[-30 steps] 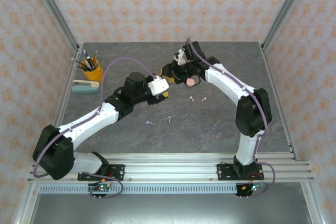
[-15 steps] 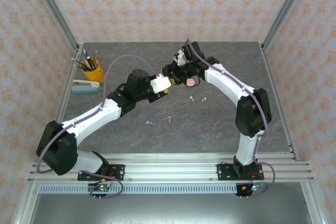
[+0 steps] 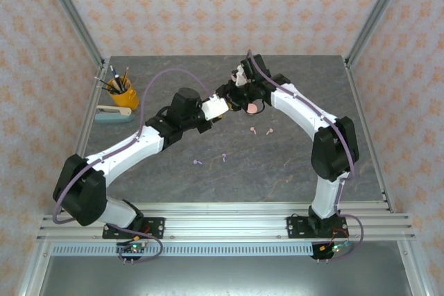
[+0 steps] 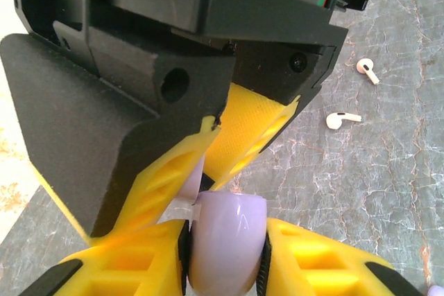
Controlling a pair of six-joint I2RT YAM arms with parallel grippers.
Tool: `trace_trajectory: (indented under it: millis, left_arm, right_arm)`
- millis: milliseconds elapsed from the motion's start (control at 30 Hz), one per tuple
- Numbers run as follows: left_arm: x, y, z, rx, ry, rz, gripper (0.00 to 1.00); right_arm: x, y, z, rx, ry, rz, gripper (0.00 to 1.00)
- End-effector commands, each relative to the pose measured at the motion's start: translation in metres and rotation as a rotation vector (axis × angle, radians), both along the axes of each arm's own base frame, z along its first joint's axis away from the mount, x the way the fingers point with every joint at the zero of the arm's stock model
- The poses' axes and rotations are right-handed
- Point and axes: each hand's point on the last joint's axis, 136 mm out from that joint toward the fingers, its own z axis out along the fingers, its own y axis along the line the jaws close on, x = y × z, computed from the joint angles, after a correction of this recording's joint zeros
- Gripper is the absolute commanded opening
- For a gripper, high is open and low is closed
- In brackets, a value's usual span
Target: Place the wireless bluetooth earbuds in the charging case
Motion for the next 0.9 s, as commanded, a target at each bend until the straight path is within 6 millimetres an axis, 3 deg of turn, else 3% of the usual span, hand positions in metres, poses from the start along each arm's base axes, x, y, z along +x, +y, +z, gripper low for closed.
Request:
trace_trajectory:
  millis: [0, 467, 667, 867]
  left_arm:
    - [0.007, -0.005, 0.004, -0.004, -0.001, 0.006, 0.29]
    - [0.012, -0.002, 0.005, -0.022, -0.004, 0.049, 0.23]
    - [0.012, 0.0, -0.001, -0.018, -0.012, 0.057, 0.39]
    - [0.018, -0.002, -0.001, -0.012, -0.019, 0.059, 0.4]
  right_arm:
    - [-0.015, 0.014, 0.045, 0.08, -0.072, 0.076, 0.36]
    - [-0.011, 0.014, 0.048, 0.073, -0.077, 0.053, 0.36]
    - [-0.01, 0.015, 0.055, 0.088, -0.075, 0.036, 0.36]
    - [-0.016, 0.017, 0.061, 0.097, -0.079, 0.044, 0.35]
